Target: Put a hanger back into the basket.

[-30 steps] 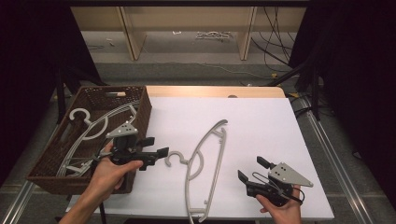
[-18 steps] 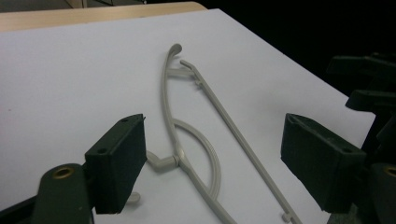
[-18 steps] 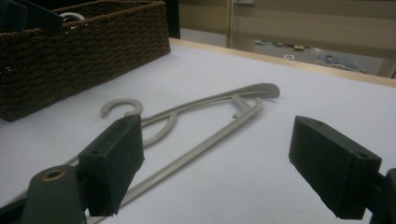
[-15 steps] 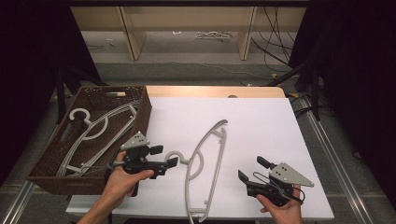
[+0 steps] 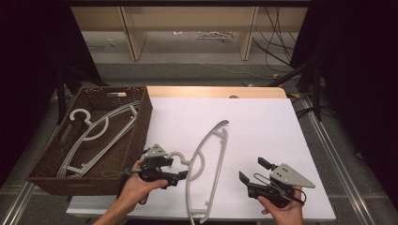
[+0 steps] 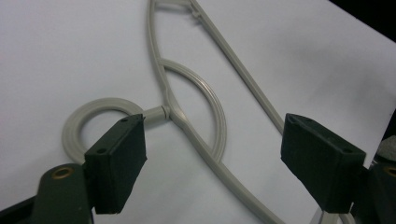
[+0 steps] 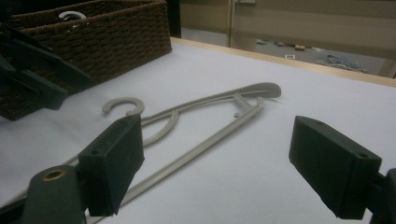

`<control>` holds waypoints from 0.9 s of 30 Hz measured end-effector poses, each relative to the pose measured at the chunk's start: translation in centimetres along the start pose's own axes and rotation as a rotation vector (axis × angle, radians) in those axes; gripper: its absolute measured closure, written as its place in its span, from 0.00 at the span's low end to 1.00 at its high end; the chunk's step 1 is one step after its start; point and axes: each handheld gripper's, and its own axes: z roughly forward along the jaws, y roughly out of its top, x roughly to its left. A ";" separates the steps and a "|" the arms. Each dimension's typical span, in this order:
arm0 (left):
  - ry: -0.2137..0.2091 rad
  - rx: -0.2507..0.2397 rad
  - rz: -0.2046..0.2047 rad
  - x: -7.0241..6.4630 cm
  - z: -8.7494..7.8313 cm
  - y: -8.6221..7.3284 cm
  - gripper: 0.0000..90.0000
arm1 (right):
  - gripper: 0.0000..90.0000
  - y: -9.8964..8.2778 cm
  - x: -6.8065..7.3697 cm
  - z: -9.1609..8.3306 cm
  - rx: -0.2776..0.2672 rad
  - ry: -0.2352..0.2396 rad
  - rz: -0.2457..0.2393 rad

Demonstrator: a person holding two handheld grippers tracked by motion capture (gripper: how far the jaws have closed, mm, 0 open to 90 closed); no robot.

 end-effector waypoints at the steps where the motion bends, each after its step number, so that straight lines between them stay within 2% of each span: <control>1: 0.001 -0.006 -0.019 -0.1 0.4 0.0 0.26 | 0.21 0.0 0.0 0.0 -0.001 0.004 0.003; 3: 0.006 0.034 -0.005 -0.1 0.9 0.0 0.27 | 0.21 0.0 0.0 0.0 0.001 -0.006 -0.006; 7: 0.025 0.061 -0.011 -0.3 2.2 -0.1 0.30 | 0.21 0.1 0.1 -0.1 0.023 -0.004 -0.016; 8: 0.032 0.074 0.006 -0.2 2.5 -0.1 0.30 | 0.21 0.0 0.3 0.1 0.000 0.009 0.001; 10: 0.047 0.101 -0.001 -0.2 3.1 -0.2 0.33 | 0.21 0.1 0.3 0.0 0.009 0.000 -0.007; 12: 0.049 0.104 -0.008 -0.2 3.7 -0.3 0.34 | 0.21 0.0 0.3 0.1 -0.010 0.008 -0.005; 15: 0.069 0.128 0.005 -0.2 4.2 -0.3 0.37 | 0.21 0.0 0.3 0.0 0.008 -0.003 -0.012; 20: 0.087 0.133 -0.021 0.2 4.7 -0.3 0.44 | 0.21 0.0 0.3 0.1 -0.007 0.011 -0.005; 25: 0.089 0.163 -0.008 0.0 5.2 -0.3 0.51 | 0.21 0.1 0.4 0.1 0.002 0.012 -0.004; 27: 0.102 0.171 0.000 -0.1 5.6 -0.2 0.52 | 0.21 0.1 0.3 0.1 0.003 0.012 -0.004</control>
